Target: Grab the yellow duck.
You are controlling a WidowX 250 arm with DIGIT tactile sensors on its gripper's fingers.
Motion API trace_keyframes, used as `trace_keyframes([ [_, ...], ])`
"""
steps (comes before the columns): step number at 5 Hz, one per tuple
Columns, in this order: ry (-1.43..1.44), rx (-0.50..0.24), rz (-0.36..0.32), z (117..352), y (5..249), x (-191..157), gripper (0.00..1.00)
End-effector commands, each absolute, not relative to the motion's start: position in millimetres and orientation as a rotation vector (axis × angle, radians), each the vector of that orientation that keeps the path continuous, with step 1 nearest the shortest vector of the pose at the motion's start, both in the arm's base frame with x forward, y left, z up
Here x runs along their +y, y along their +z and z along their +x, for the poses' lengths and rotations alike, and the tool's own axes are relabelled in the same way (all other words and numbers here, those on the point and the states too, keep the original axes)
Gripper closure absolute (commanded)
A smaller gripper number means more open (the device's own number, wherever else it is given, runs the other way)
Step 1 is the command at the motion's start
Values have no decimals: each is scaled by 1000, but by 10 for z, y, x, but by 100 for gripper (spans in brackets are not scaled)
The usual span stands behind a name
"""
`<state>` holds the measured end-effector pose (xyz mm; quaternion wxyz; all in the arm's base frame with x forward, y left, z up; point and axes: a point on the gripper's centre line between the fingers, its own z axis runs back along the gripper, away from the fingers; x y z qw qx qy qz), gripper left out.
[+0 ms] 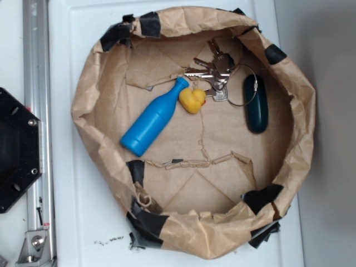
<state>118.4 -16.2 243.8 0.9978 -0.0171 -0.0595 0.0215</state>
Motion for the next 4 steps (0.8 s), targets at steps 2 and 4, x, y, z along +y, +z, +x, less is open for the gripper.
trace_keyframes([
  [2,79,-217,-49,1614,2211,86,0],
  [4,6,-211,-73,2309,1657,320,0],
])
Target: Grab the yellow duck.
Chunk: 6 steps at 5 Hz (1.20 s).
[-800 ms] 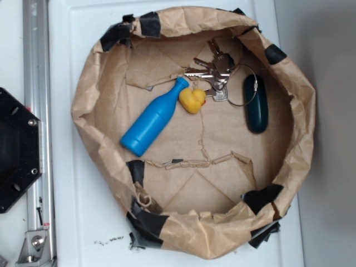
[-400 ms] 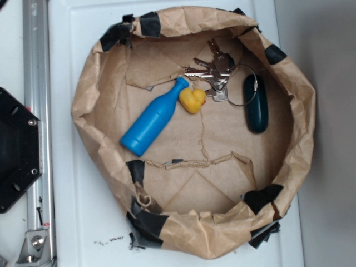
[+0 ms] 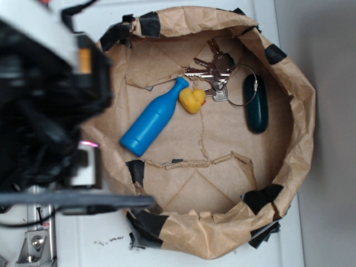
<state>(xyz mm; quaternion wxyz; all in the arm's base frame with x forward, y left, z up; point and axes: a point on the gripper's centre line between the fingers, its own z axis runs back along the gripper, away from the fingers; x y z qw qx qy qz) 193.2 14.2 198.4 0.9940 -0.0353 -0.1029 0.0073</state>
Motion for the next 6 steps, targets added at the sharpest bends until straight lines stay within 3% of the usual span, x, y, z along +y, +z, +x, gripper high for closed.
trace_keyframes([
  [1,-108,-145,-11,2542,1150,243,0],
  [2,-220,-56,60,2613,730,246,0],
  [3,-259,-28,104,2688,418,509,0],
  [5,-217,2,112,2874,367,766,0],
  [6,-198,8,121,2829,353,686,100],
])
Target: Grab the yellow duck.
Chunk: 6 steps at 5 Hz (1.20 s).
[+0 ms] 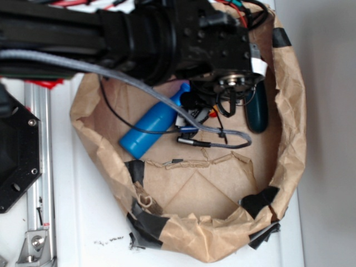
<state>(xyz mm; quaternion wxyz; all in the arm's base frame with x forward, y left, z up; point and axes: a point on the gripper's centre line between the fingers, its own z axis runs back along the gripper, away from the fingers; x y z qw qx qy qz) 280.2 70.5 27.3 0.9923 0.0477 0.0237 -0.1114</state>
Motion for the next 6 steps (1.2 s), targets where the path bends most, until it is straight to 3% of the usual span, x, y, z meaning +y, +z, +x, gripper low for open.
trace_keyframes([
  [1,-170,-77,155,2770,673,486,100],
  [2,-94,-212,164,2715,1169,261,100],
  [3,-69,-228,74,2659,1604,156,100],
  [4,-72,-225,56,2642,1727,96,100],
  [5,-120,-239,-37,2636,1565,189,0],
  [6,-86,-276,5,2641,1308,377,0],
])
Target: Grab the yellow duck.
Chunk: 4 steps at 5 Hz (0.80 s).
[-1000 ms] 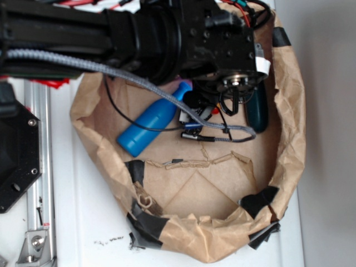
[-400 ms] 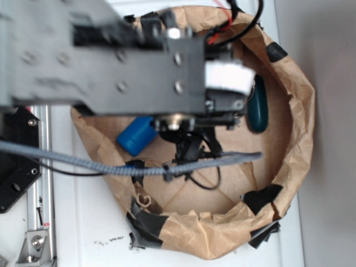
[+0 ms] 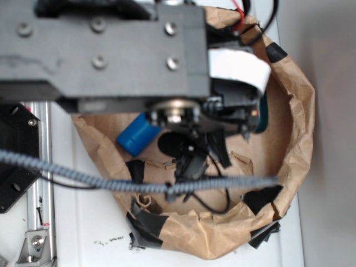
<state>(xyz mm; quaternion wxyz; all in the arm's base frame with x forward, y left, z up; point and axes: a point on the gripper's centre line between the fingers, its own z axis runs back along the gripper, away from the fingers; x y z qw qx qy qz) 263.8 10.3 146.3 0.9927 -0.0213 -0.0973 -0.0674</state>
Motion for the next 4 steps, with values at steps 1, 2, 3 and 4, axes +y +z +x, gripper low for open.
trace_keyframes([
  [1,-87,-269,-9,2619,1174,455,0],
  [2,-78,-258,5,2619,1018,571,0],
  [3,-121,-277,7,2686,944,564,0],
  [4,-138,-291,5,2765,794,599,0],
])
